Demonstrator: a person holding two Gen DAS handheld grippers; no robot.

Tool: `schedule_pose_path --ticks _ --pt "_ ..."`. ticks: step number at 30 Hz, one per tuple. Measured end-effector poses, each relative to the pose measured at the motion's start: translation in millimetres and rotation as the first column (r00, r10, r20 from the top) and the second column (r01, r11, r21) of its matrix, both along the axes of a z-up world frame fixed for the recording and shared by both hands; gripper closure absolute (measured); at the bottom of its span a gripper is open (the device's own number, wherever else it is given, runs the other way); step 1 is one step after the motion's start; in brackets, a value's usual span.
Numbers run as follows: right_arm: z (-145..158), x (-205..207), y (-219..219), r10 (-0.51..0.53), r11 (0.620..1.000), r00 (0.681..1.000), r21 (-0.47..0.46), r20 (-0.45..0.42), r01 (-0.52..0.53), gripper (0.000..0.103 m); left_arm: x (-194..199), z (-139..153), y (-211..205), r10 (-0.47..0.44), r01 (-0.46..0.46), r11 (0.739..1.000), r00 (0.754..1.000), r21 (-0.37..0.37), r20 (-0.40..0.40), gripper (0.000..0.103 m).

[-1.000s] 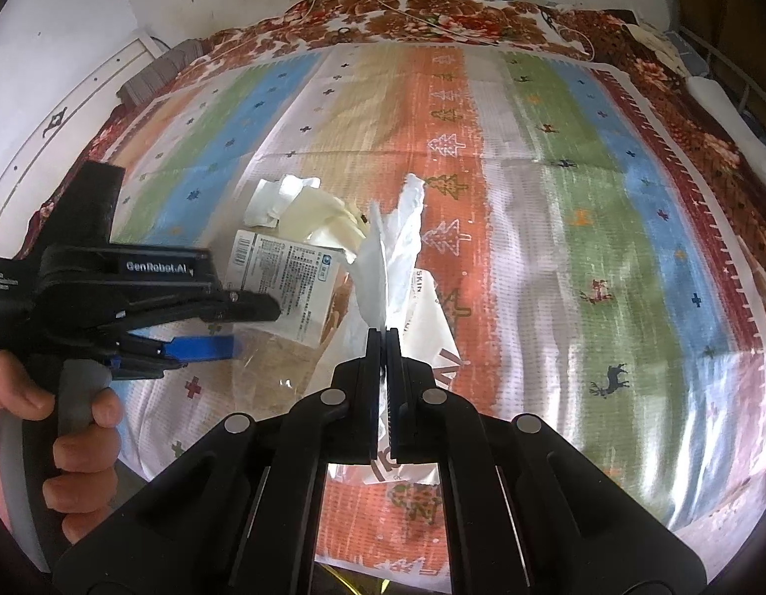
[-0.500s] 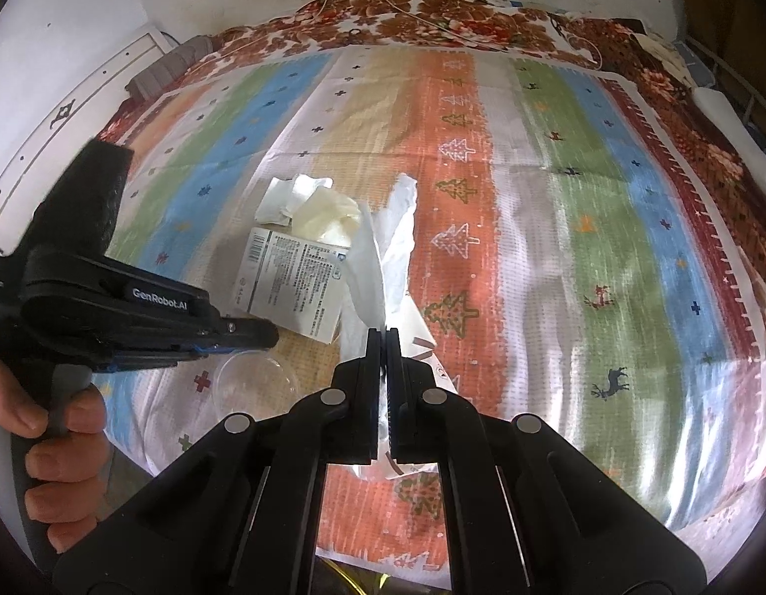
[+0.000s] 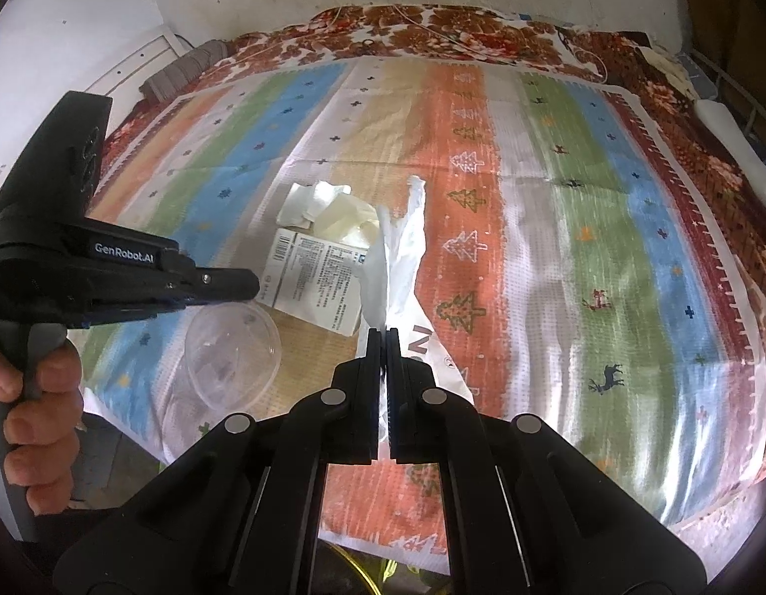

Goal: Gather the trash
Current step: 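Lift the plastic cup with left tool while right tool lifts the tissue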

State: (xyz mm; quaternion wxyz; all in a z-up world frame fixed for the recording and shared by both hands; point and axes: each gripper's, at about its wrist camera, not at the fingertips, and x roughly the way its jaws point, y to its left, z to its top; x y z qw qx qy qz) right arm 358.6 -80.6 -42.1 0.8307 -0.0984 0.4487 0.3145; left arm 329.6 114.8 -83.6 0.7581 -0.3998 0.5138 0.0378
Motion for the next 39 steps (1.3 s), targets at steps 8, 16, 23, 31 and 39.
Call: schedule_pose_path --ticks 8,16,23,31,39 --pt "22 -19 -10 -0.008 0.999 1.000 0.042 0.017 0.007 0.102 -13 30 -13 -0.072 0.065 0.991 0.995 0.116 0.062 0.103" --pt "41 -50 -17 0.012 0.997 0.999 0.071 0.046 -0.016 0.102 -38 59 -25 -0.117 0.091 0.974 0.986 0.207 0.117 0.103" --pt "52 -77 -23 0.030 0.995 0.997 0.090 0.065 -0.036 0.102 -59 77 -36 -0.130 0.087 0.956 0.982 0.280 0.137 0.103" --pt "65 -99 -33 0.041 0.992 0.994 0.116 0.096 -0.052 0.102 -87 99 -54 -0.164 0.089 0.924 0.971 0.373 0.176 0.103" --pt "80 -136 -41 0.072 0.985 0.990 0.149 0.119 -0.089 0.102 -120 116 -59 -0.173 0.080 0.930 0.956 0.358 0.236 0.103"
